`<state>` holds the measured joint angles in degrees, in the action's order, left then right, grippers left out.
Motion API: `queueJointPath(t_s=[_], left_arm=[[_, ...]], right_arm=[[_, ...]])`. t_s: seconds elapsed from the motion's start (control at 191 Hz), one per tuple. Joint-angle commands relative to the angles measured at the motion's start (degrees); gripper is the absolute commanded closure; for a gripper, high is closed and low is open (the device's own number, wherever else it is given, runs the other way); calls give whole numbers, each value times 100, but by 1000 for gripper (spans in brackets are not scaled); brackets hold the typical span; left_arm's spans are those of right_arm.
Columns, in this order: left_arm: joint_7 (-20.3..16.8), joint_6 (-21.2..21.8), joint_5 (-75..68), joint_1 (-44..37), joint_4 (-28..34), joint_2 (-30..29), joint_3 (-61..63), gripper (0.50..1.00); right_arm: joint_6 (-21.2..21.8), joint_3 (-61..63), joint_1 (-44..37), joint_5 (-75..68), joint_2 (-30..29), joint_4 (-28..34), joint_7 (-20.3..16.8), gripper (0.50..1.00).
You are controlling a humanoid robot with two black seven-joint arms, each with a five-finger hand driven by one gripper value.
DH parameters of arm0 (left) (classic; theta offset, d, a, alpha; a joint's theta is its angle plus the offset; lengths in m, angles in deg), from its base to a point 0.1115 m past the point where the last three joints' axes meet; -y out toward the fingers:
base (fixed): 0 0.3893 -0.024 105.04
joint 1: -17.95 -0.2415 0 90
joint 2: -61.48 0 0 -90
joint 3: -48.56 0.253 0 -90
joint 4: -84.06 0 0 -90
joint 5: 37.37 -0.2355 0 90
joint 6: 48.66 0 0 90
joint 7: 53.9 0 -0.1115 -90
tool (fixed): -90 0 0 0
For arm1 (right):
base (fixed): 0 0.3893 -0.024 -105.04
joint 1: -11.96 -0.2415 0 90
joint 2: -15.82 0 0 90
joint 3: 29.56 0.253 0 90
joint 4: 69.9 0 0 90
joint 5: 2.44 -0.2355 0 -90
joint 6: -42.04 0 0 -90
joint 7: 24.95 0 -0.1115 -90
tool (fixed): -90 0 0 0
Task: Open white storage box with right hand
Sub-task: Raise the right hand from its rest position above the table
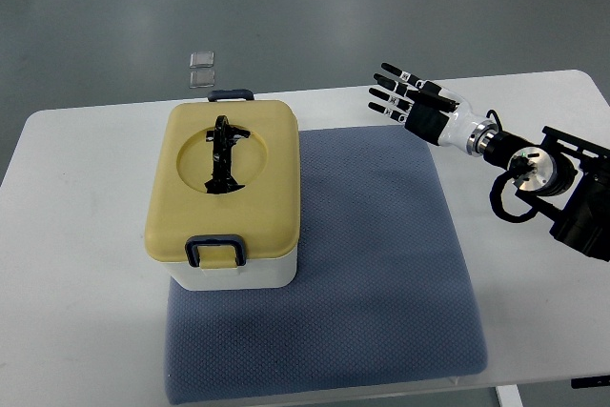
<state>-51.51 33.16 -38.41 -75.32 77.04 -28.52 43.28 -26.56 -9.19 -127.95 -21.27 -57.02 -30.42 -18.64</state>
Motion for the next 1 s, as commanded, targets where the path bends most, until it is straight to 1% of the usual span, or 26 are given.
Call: queueJointPath(t_s=[0.0, 0.294, 0.43, 0.661, 0.745, 0.813, 0.997], left_arm=[[-1, 0, -1, 1, 8, 0, 0, 500], [-1, 44, -10, 10, 43, 0, 27, 500], [-1, 44, -10, 10, 60, 0, 27, 500], [-1, 53, -10, 10, 60, 0, 27, 500], [-1, 62, -10, 10, 60, 0, 35, 500], [-1, 62, -10, 10, 60, 0, 35, 500], [-1, 62, -10, 10, 60, 0, 35, 500]], right_arm=[[13, 2, 17, 3, 6, -72, 1, 566], [-66, -16, -1, 55, 33, -186, -7, 566], [-250, -25, -36, 328, 68, -274, -7, 566], [-207, -16, -71, 873, 129, -283, 37, 568], [-207, -16, -203, 952, 120, -274, 168, 568], [-224, -34, -238, 969, 129, -274, 177, 568], [-110, -42, -528, 1286, 147, -274, 204, 568]])
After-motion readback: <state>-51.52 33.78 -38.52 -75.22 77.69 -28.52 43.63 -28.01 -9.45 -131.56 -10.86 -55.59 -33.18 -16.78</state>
